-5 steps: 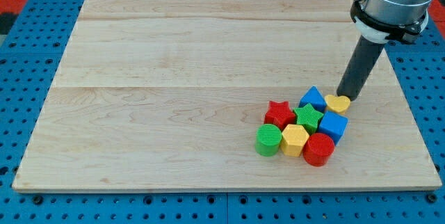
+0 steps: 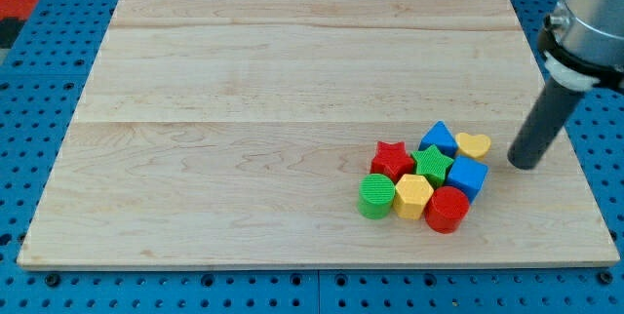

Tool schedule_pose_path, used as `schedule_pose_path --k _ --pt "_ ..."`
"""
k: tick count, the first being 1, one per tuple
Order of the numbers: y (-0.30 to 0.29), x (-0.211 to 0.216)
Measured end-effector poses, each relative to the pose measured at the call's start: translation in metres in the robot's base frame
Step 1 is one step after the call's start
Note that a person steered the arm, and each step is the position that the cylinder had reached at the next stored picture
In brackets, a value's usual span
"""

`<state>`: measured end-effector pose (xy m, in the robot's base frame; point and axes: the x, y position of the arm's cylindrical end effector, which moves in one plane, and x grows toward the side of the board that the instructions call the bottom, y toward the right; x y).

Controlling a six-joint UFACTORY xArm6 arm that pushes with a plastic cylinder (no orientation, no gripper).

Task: Place green star above red star

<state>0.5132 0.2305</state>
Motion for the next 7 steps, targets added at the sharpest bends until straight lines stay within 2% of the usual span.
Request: schedule_pose_path --k 1,3,4,6,7 --pt "0.001 0.038" --pt "-0.090 0.039" --pt "-0.106 0.028" --pt "-0.115 -0.004" --pt "-0.075 0.044"
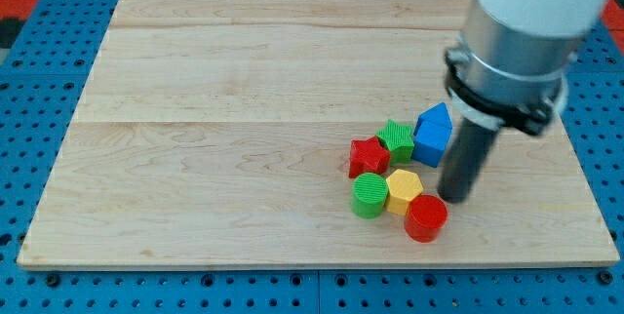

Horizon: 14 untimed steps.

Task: Place green star above red star

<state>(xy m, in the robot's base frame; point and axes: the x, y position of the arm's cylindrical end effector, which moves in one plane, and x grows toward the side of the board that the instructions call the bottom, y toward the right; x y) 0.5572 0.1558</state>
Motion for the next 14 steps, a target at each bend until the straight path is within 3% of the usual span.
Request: schedule_pose_path --k 1,2,3,10,11,12,14 --pt "-0.007 0.034" --pt "-0.083 0.002" --pt "-0.121 -0.022" --pt "-0.013 -0.101" --pt "-0.019 -0.143" --pt "-0.078 -0.180" --pt "-0.117 -0.191"
